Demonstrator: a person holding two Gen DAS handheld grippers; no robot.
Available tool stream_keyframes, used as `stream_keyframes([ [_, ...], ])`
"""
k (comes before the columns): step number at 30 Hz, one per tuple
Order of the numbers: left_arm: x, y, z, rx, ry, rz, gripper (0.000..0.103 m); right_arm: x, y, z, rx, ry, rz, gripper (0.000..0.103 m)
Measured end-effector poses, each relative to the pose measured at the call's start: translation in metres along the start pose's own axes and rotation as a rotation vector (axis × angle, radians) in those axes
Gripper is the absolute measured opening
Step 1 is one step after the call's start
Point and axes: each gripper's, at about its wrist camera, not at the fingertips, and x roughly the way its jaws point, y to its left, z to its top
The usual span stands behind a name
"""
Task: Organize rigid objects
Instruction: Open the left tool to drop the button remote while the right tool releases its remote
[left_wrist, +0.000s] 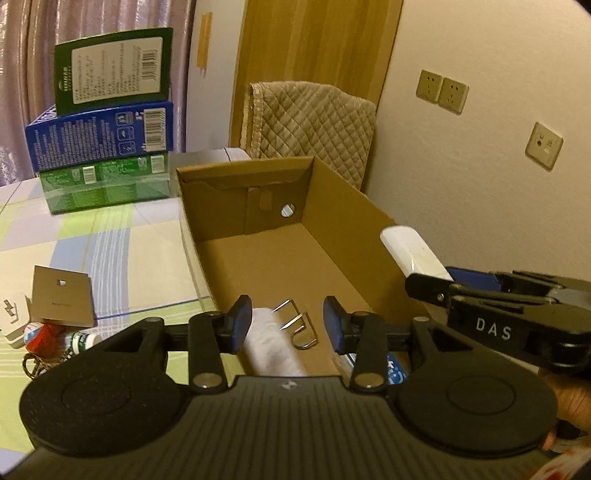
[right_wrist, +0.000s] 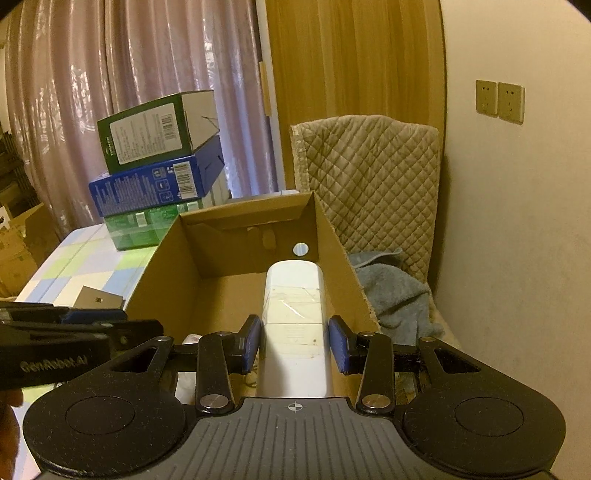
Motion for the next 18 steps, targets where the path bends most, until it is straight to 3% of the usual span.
stream_keyframes([
  [18,-0.029,0.017,-0.003,-0.022,-0.029,0.034,0.037,0.001,0.014,-0.005,0.014,0.032,0.047,0.037],
])
